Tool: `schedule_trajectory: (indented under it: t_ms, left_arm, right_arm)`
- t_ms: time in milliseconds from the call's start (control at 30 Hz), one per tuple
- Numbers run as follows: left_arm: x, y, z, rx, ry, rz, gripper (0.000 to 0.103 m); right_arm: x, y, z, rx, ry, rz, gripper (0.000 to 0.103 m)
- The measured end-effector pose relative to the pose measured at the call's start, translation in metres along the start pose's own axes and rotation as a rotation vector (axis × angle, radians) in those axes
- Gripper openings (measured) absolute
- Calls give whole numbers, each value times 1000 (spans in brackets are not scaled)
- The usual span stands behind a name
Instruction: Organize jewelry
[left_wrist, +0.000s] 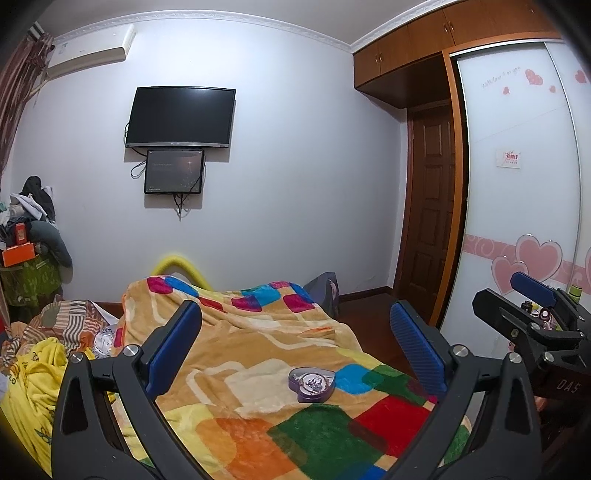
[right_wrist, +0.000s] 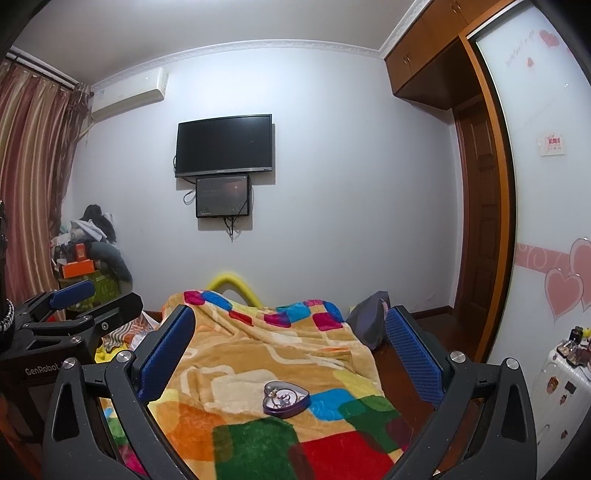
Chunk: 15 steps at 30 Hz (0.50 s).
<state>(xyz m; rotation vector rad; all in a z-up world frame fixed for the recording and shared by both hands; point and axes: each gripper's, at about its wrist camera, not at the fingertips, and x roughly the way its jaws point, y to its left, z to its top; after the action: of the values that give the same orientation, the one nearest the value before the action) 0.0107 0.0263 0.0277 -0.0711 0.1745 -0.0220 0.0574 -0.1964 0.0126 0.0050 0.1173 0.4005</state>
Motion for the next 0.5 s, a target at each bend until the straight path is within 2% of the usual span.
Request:
schedule_trajectory:
  t_ms: [500]
  left_arm:
    - [3,1,-2,-6,13,-12,103]
  right_arm:
    - [-1,-1,2,4,5,-3,102]
